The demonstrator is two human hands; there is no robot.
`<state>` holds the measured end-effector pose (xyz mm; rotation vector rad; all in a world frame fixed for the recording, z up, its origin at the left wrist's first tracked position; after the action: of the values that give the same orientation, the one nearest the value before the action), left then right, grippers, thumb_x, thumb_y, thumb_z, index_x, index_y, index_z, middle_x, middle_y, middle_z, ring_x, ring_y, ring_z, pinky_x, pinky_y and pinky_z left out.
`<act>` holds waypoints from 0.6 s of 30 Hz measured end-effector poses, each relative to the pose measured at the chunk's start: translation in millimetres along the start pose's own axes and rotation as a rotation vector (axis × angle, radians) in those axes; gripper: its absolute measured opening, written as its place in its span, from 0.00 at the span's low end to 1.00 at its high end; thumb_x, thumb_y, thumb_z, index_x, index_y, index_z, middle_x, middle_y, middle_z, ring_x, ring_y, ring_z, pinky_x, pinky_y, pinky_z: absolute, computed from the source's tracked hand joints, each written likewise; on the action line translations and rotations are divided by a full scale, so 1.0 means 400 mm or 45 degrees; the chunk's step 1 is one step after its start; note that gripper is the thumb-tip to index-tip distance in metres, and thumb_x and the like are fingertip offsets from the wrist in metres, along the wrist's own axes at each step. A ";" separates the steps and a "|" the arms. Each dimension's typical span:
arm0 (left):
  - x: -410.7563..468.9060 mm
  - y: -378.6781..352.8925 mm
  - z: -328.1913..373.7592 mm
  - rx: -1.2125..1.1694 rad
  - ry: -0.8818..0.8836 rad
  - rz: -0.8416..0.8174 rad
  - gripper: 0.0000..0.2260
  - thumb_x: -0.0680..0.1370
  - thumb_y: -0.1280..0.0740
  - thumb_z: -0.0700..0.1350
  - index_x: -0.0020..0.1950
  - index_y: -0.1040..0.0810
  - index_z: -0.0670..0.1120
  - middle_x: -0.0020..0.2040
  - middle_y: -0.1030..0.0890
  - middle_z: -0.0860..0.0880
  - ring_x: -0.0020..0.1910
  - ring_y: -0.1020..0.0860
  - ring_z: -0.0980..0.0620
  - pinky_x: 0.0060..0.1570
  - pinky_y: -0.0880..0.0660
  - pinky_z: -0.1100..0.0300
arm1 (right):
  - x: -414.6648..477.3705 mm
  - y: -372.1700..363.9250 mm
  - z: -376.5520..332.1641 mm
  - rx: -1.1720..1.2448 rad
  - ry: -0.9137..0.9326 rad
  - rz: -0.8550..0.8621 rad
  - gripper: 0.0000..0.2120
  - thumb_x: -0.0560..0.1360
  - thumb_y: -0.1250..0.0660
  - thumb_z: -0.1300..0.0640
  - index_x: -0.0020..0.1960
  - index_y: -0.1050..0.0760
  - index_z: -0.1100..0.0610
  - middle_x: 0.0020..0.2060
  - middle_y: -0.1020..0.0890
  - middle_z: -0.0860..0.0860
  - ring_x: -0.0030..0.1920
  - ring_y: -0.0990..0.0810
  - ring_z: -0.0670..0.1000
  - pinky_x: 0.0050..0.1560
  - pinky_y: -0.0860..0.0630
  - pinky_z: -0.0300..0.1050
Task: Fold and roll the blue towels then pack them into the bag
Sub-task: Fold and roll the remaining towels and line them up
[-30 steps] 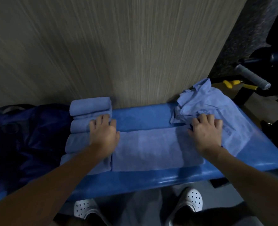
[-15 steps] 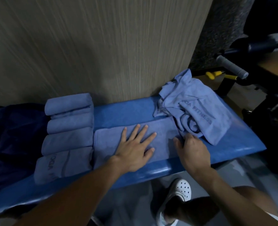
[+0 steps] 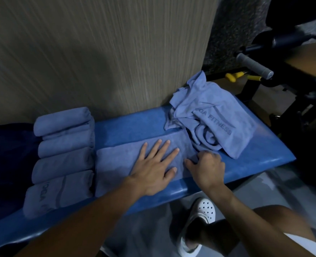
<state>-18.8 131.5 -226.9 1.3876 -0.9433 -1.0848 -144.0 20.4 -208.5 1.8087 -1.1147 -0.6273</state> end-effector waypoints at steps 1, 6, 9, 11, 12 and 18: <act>-0.001 0.001 -0.001 -0.008 -0.004 -0.010 0.27 0.81 0.56 0.62 0.78 0.61 0.60 0.79 0.64 0.56 0.77 0.68 0.53 0.74 0.64 0.41 | -0.004 -0.001 -0.006 0.048 0.032 0.027 0.15 0.71 0.30 0.46 0.36 0.29 0.55 0.39 0.19 0.53 0.47 0.22 0.57 0.51 0.28 0.51; 0.018 0.071 0.014 -0.588 0.133 0.393 0.24 0.80 0.49 0.54 0.72 0.31 0.46 0.73 0.30 0.48 0.72 0.34 0.51 0.71 0.39 0.57 | -0.012 -0.008 -0.020 0.757 0.003 -0.040 0.14 0.70 0.28 0.62 0.34 0.33 0.54 0.27 0.27 0.46 0.28 0.29 0.42 0.32 0.33 0.34; 0.057 0.109 0.012 -1.430 0.591 0.424 0.10 0.80 0.37 0.46 0.54 0.21 0.42 0.46 0.19 0.48 0.40 0.22 0.55 0.43 0.26 0.65 | -0.025 -0.008 -0.035 1.005 -0.014 -0.062 0.13 0.69 0.29 0.68 0.44 0.29 0.53 0.37 0.21 0.48 0.37 0.24 0.43 0.38 0.28 0.31; 0.082 0.115 0.030 -1.747 0.745 0.194 0.11 0.80 0.34 0.50 0.48 0.22 0.41 0.38 0.21 0.46 0.31 0.24 0.53 0.35 0.25 0.60 | -0.036 -0.006 -0.045 1.027 0.029 -0.064 0.17 0.69 0.30 0.69 0.51 0.28 0.52 0.42 0.20 0.47 0.41 0.22 0.39 0.41 0.28 0.28; 0.090 0.117 0.038 -1.808 0.780 0.076 0.15 0.79 0.33 0.53 0.48 0.22 0.40 0.37 0.20 0.45 0.33 0.22 0.50 0.35 0.23 0.58 | -0.040 -0.003 -0.049 1.004 0.075 -0.044 0.19 0.69 0.30 0.70 0.53 0.28 0.52 0.45 0.20 0.47 0.44 0.22 0.38 0.43 0.29 0.27; 0.111 0.119 0.032 -1.960 0.931 -0.158 0.18 0.74 0.28 0.55 0.53 0.20 0.41 0.42 0.14 0.42 0.40 0.15 0.45 0.41 0.17 0.51 | -0.059 0.015 -0.070 0.939 0.326 -0.019 0.32 0.67 0.35 0.74 0.62 0.35 0.45 0.48 0.24 0.40 0.51 0.23 0.39 0.50 0.29 0.30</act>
<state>-17.7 80.8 -184.3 0.3890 0.5383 -0.8639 -136.1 51.8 -190.9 2.4280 -1.2445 0.0429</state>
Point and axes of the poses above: each hand's wrist, its own x-axis towards the middle knuckle, its own y-axis out of the back of the hand, z = x × y, the point moved 5 cm from there along x, towards the middle knuckle
